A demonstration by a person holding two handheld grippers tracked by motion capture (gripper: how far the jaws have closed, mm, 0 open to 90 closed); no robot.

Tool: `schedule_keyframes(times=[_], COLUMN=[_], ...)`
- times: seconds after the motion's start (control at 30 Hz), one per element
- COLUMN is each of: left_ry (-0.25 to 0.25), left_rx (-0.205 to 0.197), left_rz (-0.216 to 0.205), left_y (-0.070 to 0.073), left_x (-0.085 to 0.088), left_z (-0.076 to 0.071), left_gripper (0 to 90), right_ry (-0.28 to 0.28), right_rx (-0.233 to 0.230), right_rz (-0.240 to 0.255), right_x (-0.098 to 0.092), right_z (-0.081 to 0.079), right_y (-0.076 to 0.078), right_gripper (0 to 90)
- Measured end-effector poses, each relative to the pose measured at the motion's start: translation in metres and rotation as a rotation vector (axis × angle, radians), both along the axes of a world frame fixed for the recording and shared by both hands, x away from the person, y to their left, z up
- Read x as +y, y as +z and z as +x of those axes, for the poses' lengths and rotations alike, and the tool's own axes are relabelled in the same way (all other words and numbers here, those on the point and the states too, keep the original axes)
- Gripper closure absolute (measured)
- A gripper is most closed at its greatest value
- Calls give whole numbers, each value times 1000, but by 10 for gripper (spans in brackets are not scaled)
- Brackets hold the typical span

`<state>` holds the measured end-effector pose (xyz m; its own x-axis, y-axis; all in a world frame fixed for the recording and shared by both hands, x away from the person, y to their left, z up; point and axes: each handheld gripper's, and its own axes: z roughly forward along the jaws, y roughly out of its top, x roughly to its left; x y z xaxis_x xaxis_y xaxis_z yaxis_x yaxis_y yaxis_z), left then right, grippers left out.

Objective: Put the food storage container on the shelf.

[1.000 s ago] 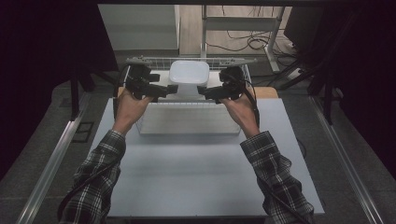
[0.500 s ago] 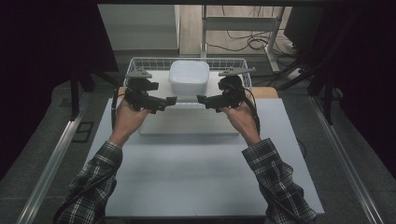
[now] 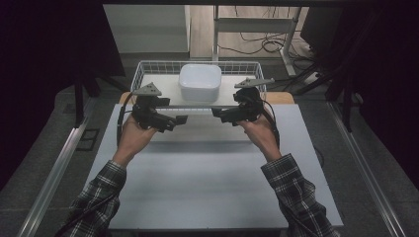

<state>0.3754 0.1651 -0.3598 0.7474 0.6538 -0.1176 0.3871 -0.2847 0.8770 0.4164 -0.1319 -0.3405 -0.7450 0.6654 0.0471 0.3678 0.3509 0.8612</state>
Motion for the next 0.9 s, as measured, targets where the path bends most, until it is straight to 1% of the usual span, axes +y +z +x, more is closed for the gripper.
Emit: schedule_keyframes(times=[0.07, 0.1, 0.2, 0.3, 0.43, 0.5, 0.6, 0.7, 0.73, 0.8, 0.83, 0.87, 0.9], left_ry=[-6, -17, -20, -34, -39, -40, -47, -49, -49, -50, -50, -50, -49], left_rx=[0, 1, 2, 12, 15, 16, 22, 25, 25, 37, 37, 41, 53], left_rz=[4, 6, 7, -7, 1, 0, 4, 14, 14, 1, 1, -5, -21], left_y=[-1, -4, -7, -14, -20, -21, -27, -34, -34, -42, -42, -45, -51], left_x=[-1, -2, -3, -5, -7, -8, -11, -12, -12, -11, -11, -10, -9], left_z=[-2, -5, -8, -14, -19, -20, -25, -28, -28, -31, -31, -32, -35], left_gripper=[26, 26, 25, 26, 28, 31, 34, 34, 34, 34, 34, 34, 34], right_ry=[4, 14, 23, 31, 52, 60, 67, 72, 72, 78, 78, 82, 83], right_rx=[-1, -7, -13, -12, -6, -3, -1, 2, 2, 10, 10, 19, 20], right_rz=[-4, -10, -24, -17, -2, -1, 6, 1, 1, 0, 0, 8, 11], right_x=[-1, -2, -3, -4, -5, -5, -5, -6, -6, -8, -8, -10, -11], right_z=[-2, -5, -10, -15, -22, -27, -32, -36, -36, -40, -40, -43, -45], right_y=[-1, -3, -6, -10, -15, -17, -21, -27, -27, -34, -34, -39, -42], right_gripper=[28, 28, 27, 25, 24, 24, 23, 24, 24, 23, 23, 23, 22])
